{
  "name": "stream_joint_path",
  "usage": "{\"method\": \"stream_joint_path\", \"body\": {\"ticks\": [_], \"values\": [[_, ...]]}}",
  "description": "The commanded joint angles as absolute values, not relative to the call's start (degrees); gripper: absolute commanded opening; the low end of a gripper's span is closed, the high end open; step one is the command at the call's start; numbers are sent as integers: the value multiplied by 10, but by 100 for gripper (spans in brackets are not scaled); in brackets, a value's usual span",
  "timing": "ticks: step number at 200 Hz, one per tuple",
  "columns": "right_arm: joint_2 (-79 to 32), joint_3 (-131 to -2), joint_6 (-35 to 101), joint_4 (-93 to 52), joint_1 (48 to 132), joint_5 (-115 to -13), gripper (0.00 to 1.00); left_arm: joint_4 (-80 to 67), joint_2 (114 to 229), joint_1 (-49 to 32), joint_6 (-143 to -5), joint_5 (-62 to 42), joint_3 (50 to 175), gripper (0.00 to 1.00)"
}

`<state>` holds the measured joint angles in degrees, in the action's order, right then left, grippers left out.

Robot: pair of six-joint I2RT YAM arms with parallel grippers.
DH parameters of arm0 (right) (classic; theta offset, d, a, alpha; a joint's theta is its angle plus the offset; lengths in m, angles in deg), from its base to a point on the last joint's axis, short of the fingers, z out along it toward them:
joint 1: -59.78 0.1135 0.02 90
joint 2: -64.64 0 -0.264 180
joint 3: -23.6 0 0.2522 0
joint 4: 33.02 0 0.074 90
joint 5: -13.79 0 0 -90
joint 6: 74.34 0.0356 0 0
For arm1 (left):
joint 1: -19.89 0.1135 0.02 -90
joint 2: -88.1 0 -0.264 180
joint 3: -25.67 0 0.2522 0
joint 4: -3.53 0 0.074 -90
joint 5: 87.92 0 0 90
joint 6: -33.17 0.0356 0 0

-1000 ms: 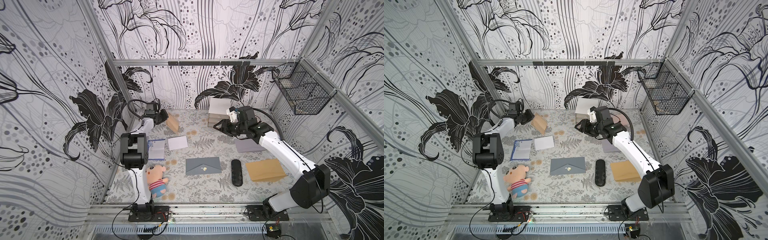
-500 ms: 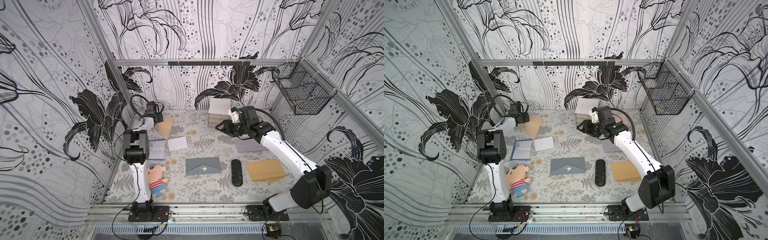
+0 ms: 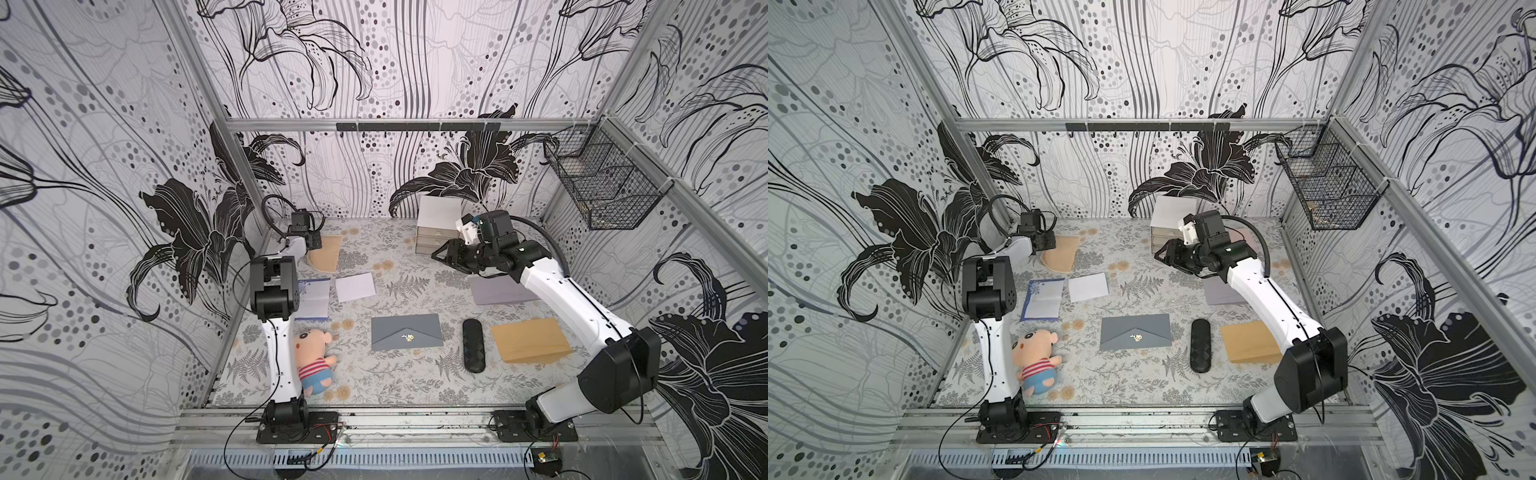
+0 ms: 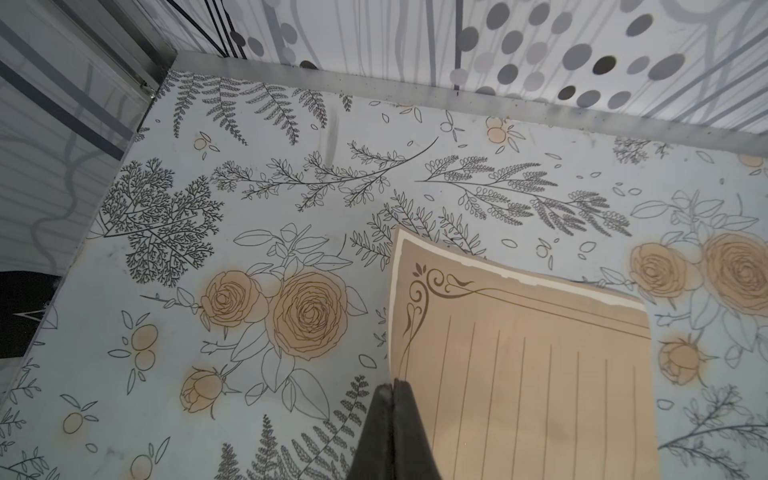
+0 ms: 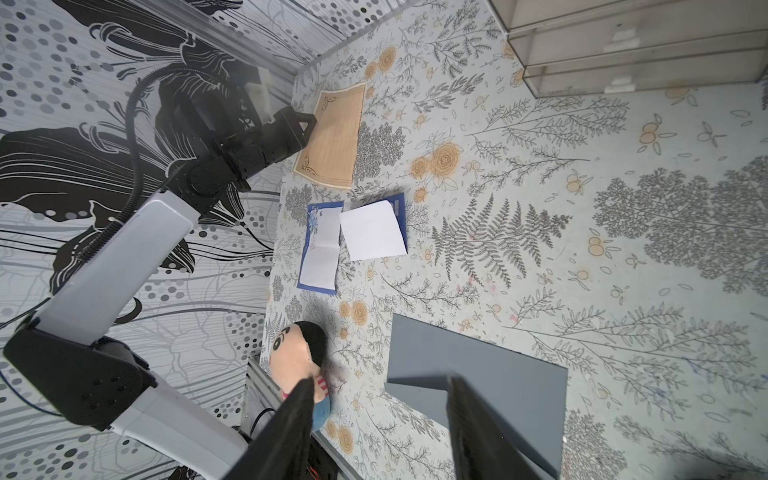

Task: Take the letter paper out of the envelope
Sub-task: Place the letter paper at the center of the board.

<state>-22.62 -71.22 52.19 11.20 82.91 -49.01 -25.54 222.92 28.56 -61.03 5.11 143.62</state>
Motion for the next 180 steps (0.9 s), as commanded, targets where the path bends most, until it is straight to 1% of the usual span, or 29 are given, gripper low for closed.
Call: {"method": "stream_joint_path", "body": {"ticks": [1,9,22,43,48,93,110,127,156,180], "values": [[-239,-728,515,121,827,-480,54,-237,2216,286,-601,62,1430,0],[-239,-727,516,120,827,-479,55,-239,2211,286,-603,64,1426,0],[-237,-727,518,117,827,-479,56,-243,2202,287,-604,66,1419,14],[-233,-725,516,116,827,-483,57,-253,2183,286,-605,85,1411,27],[-232,-725,517,116,827,-484,57,-258,2179,287,-603,92,1409,29],[-228,-734,517,111,827,-484,58,-251,2115,287,-578,153,1351,34],[-228,-735,516,110,827,-484,58,-253,2091,287,-575,145,1332,35],[-225,-730,518,107,827,-482,58,-256,2077,287,-580,103,1314,37],[-214,-716,523,104,827,-480,58,-319,2110,287,-598,63,1344,37],[-200,-702,524,106,827,-481,58,-388,2161,290,-609,48,1418,36]]}}
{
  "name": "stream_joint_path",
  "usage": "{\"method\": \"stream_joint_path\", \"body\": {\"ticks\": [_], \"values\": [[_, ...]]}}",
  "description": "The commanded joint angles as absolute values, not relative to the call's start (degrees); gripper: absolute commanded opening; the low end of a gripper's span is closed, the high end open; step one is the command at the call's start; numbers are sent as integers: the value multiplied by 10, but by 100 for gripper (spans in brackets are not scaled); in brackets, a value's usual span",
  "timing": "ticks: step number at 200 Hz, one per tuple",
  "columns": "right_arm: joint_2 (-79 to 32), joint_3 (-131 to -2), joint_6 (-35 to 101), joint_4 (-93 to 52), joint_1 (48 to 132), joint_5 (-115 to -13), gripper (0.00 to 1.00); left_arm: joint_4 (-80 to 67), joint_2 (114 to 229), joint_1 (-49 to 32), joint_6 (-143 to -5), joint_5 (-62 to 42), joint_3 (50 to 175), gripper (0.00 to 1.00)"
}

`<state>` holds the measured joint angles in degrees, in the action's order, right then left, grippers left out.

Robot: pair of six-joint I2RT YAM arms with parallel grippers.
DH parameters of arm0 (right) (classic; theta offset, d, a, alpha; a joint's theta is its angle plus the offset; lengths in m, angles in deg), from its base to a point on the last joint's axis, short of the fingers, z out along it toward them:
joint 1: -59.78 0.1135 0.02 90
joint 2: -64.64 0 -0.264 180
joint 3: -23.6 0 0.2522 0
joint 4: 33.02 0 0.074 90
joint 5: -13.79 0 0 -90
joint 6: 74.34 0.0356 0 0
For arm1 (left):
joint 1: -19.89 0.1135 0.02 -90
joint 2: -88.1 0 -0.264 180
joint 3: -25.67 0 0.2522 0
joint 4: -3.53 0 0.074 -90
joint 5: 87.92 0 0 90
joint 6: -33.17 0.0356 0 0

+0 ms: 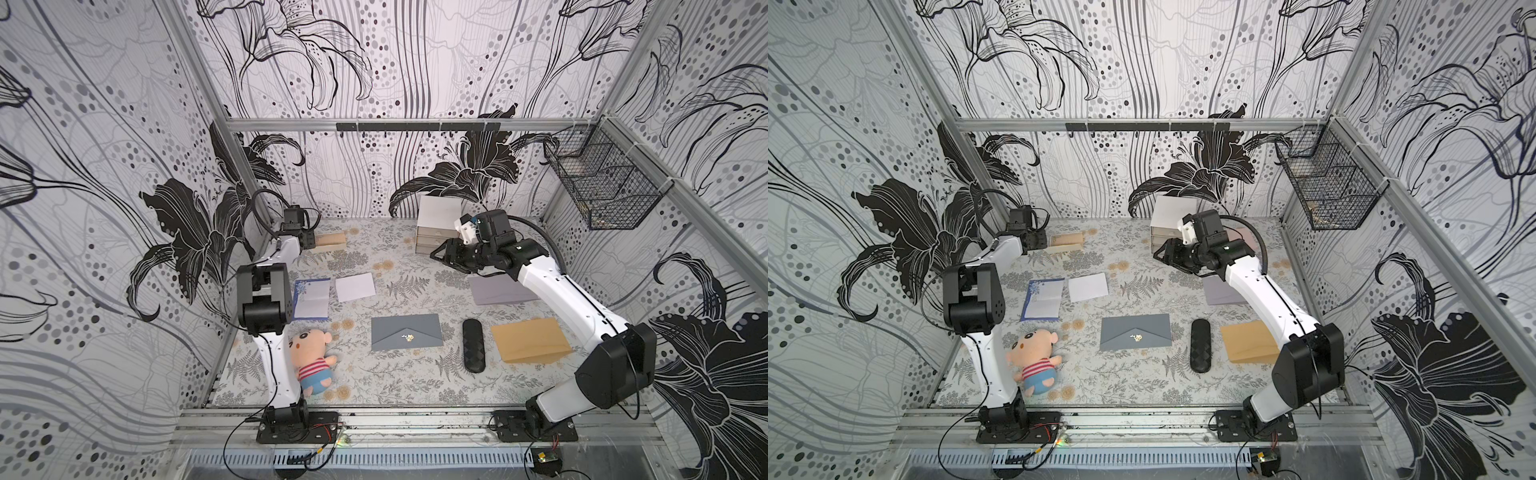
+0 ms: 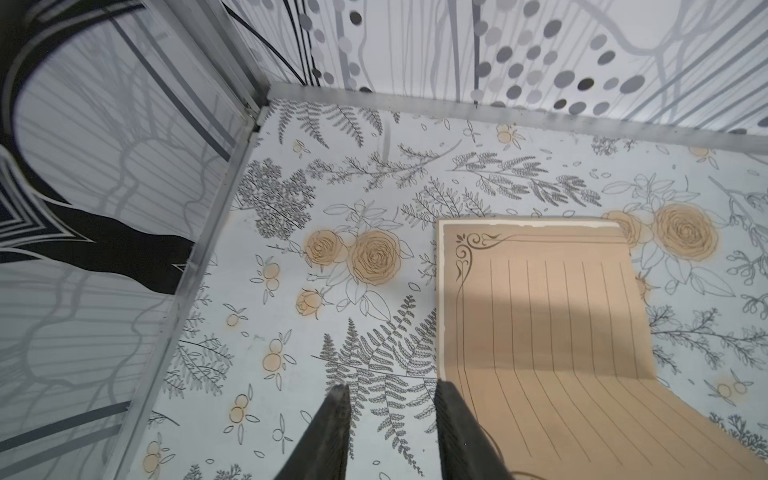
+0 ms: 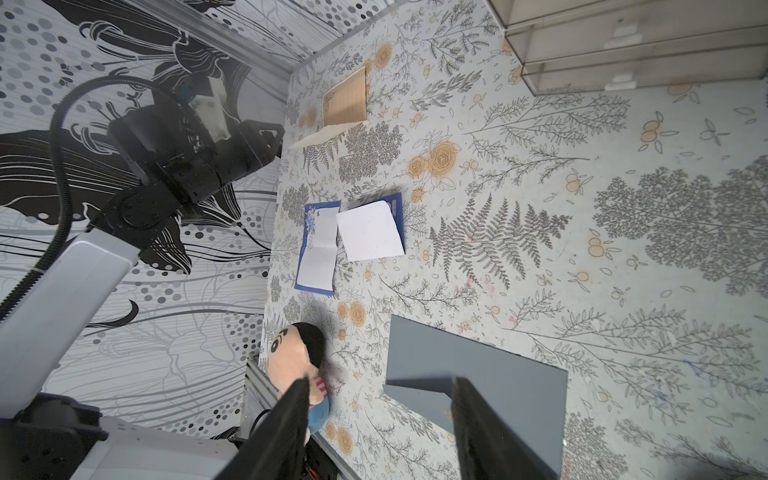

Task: Take the letter paper out of the envelope
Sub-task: Place the letter paper at the center of the board, then adjust the letter paper at the center of the board.

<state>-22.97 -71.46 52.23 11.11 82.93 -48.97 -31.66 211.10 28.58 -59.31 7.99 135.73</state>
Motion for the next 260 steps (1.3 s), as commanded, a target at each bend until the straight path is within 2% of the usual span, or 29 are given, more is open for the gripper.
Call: {"method": "stream_joint_path", "body": {"ticks": [1,15,51,70,122,171,216,260], "values": [[-199,-702,524,107,827,-481,58,-391,2164,290,-610,48,1422,36],[-193,-695,524,109,827,-482,58,-417,2178,290,-627,45,1445,35],[-181,-688,523,111,827,-486,58,-389,2156,291,-666,5,1387,32],[-178,-683,522,109,827,-486,58,-421,2177,288,-697,-22,1399,32],[-182,-677,520,101,827,-483,58,-487,2204,283,-734,2,1418,33],[-185,-663,522,92,827,-484,58,-568,2232,275,-769,-35,1471,35],[-184,-656,529,75,827,-486,58,-565,2216,266,-921,-97,1434,36],[-175,-645,535,65,827,-490,58,-422,2168,247,-1117,-161,1306,35]]}}
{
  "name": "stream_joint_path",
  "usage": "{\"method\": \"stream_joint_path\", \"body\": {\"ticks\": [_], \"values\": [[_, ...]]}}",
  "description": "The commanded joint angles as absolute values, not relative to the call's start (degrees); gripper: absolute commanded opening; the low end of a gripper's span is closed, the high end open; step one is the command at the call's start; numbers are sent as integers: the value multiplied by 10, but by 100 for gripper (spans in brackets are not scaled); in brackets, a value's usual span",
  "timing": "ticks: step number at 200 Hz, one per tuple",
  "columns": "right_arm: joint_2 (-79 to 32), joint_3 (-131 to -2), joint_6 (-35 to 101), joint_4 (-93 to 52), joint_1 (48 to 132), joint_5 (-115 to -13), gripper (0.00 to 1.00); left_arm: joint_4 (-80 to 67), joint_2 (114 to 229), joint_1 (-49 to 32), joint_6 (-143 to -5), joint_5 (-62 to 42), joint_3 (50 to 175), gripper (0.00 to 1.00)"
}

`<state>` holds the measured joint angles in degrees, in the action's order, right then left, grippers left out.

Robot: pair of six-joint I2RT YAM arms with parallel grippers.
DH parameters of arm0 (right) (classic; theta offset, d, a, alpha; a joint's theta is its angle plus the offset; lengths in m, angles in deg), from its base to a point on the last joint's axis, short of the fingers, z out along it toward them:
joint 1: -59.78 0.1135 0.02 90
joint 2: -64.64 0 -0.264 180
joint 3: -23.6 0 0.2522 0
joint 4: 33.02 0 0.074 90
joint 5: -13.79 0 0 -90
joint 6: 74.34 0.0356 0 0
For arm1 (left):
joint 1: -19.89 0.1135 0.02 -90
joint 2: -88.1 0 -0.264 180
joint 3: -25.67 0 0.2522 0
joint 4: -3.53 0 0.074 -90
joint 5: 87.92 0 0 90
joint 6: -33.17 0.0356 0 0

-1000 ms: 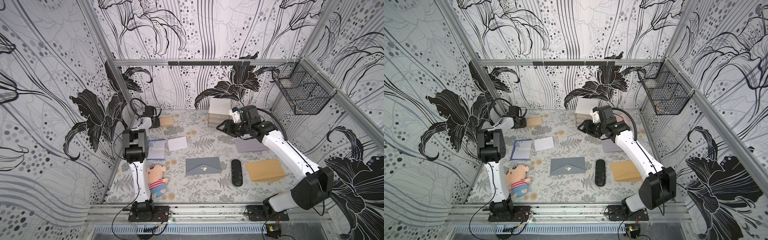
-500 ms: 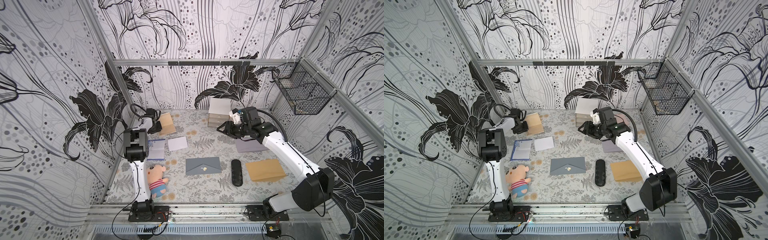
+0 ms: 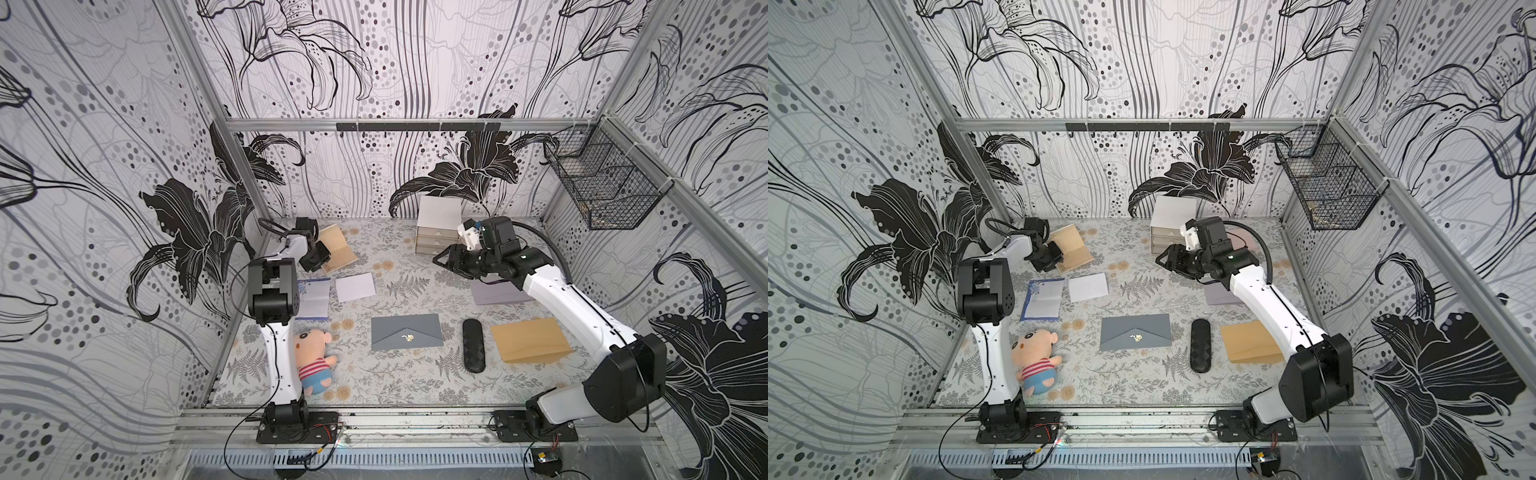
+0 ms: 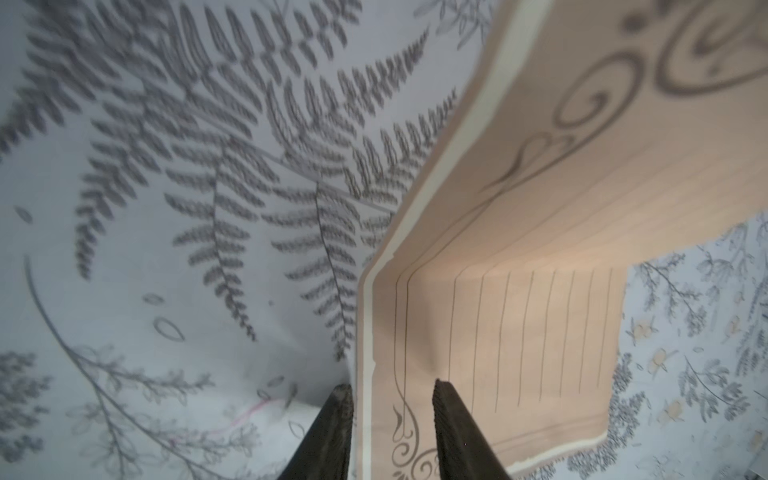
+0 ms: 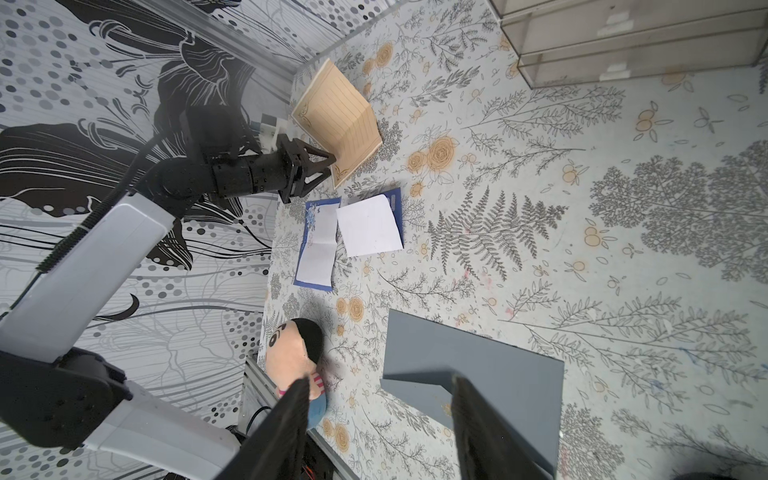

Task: Take the letter paper out of the envelope
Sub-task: Adjust the letter paper at the center of the board.

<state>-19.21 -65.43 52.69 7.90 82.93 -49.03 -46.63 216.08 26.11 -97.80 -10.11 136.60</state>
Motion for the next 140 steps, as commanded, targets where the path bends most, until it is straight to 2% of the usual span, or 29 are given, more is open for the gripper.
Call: {"method": "stream_joint_path", "body": {"ticks": [1,76,101,140], "values": [[-174,-645,535,65,827,-490,58,-421,2167,247,-1122,-164,1304,35],[-152,-633,534,70,827,-498,58,-283,2180,207,-1289,-236,1269,33],[-148,-629,529,78,827,-501,58,-299,2149,205,-1282,-208,1254,32],[-141,-620,523,80,827,-504,58,-317,2080,203,-1253,-185,1227,41]]}}
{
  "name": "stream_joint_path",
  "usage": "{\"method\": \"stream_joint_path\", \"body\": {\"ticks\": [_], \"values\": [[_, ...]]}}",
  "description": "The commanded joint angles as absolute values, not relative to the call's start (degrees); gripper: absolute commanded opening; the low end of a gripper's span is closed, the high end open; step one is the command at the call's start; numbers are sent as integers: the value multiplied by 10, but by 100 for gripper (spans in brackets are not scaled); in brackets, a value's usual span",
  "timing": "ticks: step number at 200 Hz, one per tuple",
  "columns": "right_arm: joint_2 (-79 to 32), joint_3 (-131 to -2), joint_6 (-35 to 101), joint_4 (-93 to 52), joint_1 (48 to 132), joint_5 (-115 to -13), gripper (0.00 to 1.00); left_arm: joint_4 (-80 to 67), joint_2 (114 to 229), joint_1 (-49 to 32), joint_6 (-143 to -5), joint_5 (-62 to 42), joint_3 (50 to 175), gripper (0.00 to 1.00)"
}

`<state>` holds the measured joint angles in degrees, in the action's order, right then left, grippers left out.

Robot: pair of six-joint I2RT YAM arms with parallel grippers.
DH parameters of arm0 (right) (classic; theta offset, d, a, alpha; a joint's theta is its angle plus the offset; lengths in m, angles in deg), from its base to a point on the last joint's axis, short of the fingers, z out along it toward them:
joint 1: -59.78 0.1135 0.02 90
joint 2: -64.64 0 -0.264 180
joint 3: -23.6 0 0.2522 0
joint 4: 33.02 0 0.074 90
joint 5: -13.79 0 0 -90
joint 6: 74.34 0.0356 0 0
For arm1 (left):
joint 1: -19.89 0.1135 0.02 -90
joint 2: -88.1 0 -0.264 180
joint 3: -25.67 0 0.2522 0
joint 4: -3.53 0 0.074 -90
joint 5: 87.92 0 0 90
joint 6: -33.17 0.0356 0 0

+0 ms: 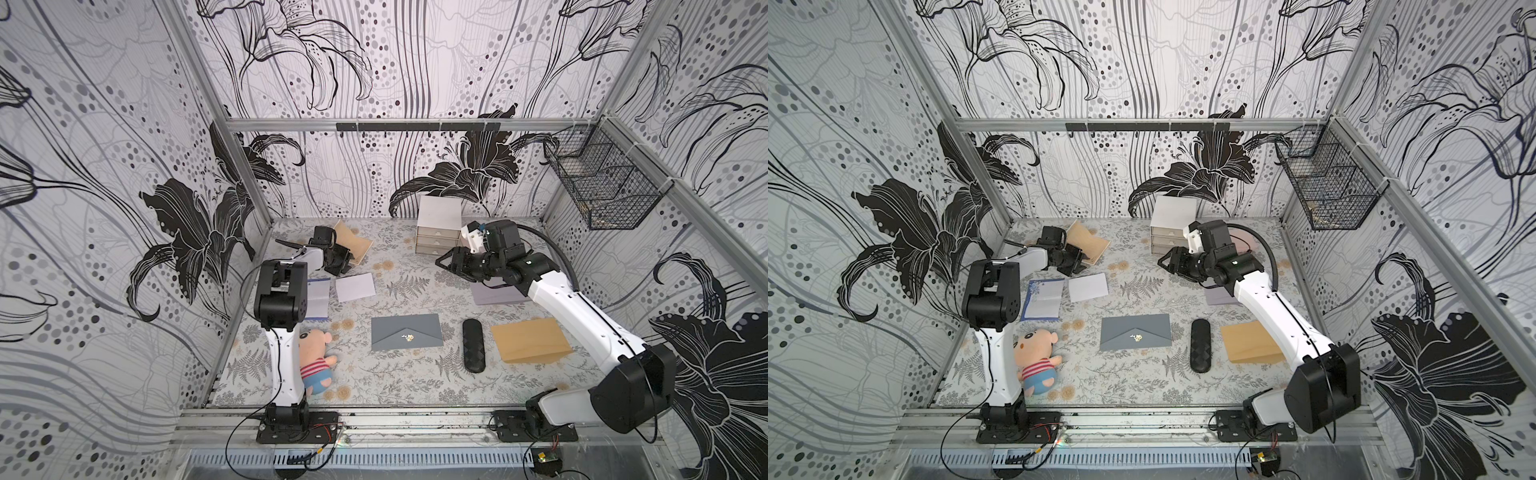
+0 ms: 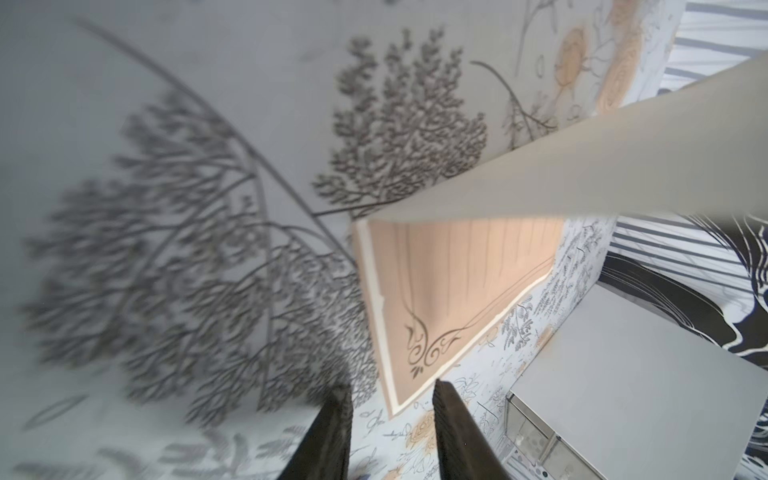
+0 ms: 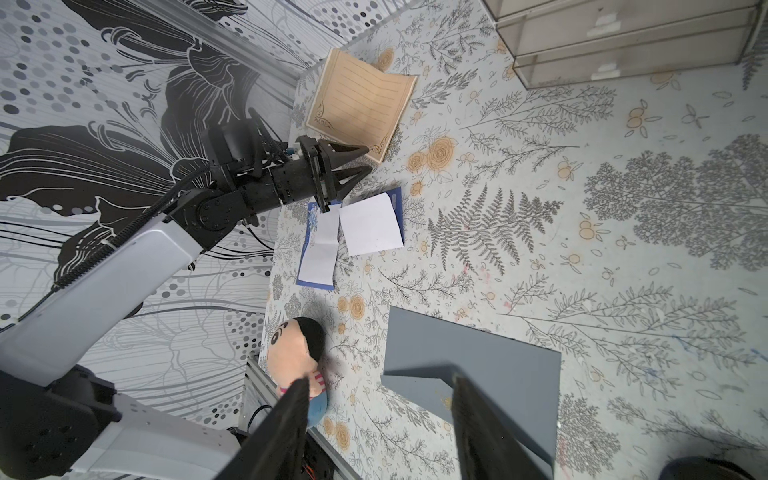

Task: Take the letter paper out of the envelope
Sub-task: Adjust the letter paper at the center of the board.

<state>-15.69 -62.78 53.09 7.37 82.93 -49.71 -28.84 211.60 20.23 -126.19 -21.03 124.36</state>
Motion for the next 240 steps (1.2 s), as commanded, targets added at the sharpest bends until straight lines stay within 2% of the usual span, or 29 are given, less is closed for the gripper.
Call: {"method": "stream_joint_path", "body": {"ticks": [1,44,73,92,155,195,220,240], "values": [[-141,-619,524,80,827,-504,58,-316,2079,204,-1253,-185,1226,41],[-146,-623,523,77,827,-502,58,-365,2014,203,-1215,-175,1214,46],[-143,-620,519,80,827,-501,58,-482,1988,207,-1137,-130,1243,63],[-141,-616,514,82,827,-498,58,-522,1979,211,-1113,-137,1234,69],[-159,-617,498,81,827,-467,59,-583,2014,218,-1003,-176,1243,73],[-261,-662,412,112,835,-405,57,-546,1985,234,-1047,-175,1198,86],[-356,-706,373,75,874,-404,57,-517,1963,238,-1102,-171,1166,83],[-461,-788,336,52,929,-405,55,-487,1945,238,-1144,-178,1142,79]]}}
